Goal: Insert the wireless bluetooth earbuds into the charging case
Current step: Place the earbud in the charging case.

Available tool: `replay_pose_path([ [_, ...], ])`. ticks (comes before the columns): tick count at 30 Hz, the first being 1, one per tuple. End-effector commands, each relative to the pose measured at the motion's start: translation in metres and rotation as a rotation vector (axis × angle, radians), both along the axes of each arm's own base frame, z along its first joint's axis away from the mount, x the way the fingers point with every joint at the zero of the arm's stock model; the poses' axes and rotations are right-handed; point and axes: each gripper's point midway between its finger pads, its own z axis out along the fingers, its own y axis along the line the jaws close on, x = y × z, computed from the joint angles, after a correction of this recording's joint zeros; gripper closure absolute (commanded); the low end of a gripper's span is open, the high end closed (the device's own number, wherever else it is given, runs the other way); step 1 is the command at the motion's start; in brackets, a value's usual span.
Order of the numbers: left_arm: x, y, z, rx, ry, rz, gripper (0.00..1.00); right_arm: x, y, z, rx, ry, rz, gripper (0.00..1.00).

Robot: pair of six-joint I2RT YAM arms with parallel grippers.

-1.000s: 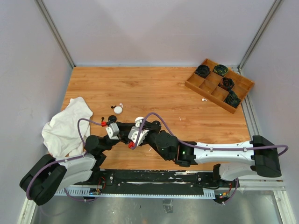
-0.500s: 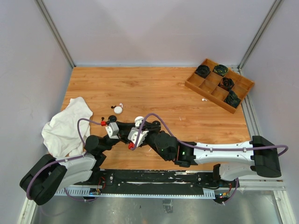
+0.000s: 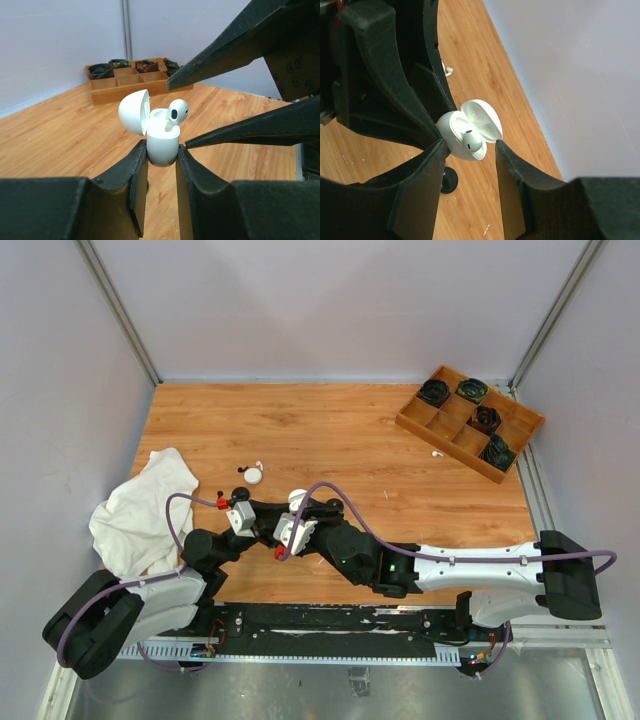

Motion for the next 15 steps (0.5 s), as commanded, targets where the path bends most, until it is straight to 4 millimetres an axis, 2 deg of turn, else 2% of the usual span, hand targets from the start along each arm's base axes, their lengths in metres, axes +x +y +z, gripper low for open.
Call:
replay_pose_path([
  [1, -0.001, 0.004, 0.011, -0.030, -0.045, 0.016, 1.00, -0.009, 0.006, 0.008, 0.041, 0.050, 0.015, 0.52],
  [10, 0.002, 0.005, 0.008, -0.021, -0.044, 0.034, 1.00, -0.012, -0.006, 0.040, 0.144, 0.116, 0.003, 0.38],
  [15, 0.003, 0.005, 0.008, -0.019, -0.044, 0.037, 1.00, -0.008, -0.016, 0.054, 0.207, 0.160, -0.049, 0.31],
])
